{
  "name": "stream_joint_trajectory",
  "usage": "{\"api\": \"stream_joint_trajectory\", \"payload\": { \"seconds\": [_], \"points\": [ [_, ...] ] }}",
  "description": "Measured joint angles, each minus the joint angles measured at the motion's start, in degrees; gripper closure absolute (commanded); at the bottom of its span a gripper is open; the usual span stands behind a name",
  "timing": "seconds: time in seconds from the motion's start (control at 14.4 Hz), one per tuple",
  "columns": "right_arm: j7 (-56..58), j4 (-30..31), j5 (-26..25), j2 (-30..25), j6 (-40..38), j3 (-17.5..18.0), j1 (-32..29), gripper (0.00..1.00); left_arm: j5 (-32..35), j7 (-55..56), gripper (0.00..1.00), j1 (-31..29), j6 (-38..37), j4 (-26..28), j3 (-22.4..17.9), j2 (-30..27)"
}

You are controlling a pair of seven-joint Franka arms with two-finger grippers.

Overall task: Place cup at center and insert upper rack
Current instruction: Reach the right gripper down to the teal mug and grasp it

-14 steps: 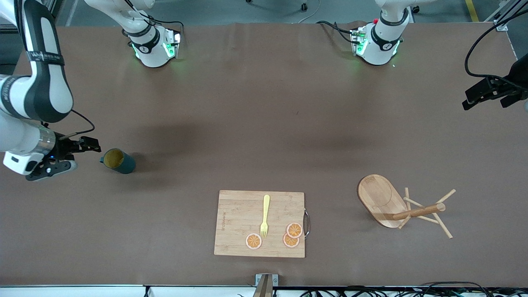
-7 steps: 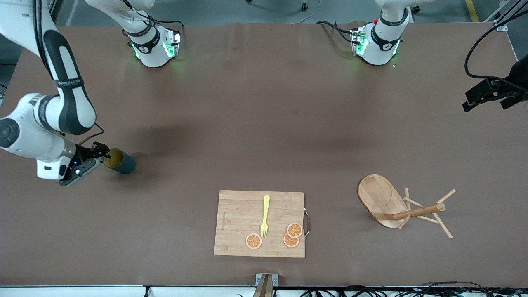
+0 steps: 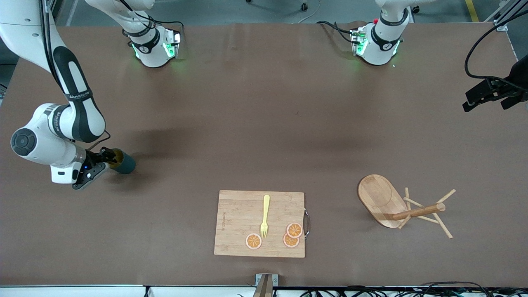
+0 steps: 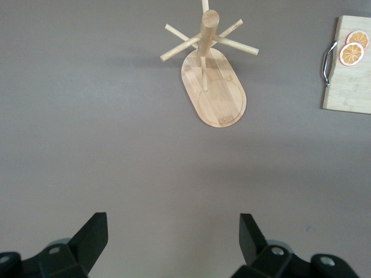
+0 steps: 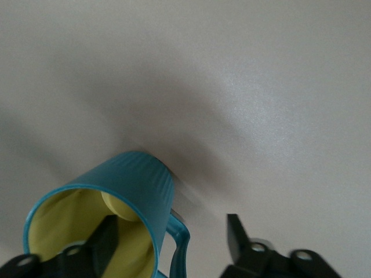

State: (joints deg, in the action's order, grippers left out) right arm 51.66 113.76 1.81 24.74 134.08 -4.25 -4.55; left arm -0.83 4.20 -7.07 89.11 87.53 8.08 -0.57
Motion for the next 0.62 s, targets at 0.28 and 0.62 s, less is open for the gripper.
{"api": "stream_joint_trajectory", "payload": {
  "seconds": [0.28, 0.62],
  "points": [
    [0.0, 0.0, 0.1, 0.0, -0.5, 0.1, 0.1, 1.00, 0.0, 0.0, 0.00, 0.0, 0.0, 0.0, 0.0, 0.0],
    [-5.9, -1.3, 1.6, -1.9, -7.9, 0.3, 1.6, 1.00, 0.0, 0.0, 0.00, 0.0, 0.0, 0.0, 0.0, 0.0]
  ]
}}
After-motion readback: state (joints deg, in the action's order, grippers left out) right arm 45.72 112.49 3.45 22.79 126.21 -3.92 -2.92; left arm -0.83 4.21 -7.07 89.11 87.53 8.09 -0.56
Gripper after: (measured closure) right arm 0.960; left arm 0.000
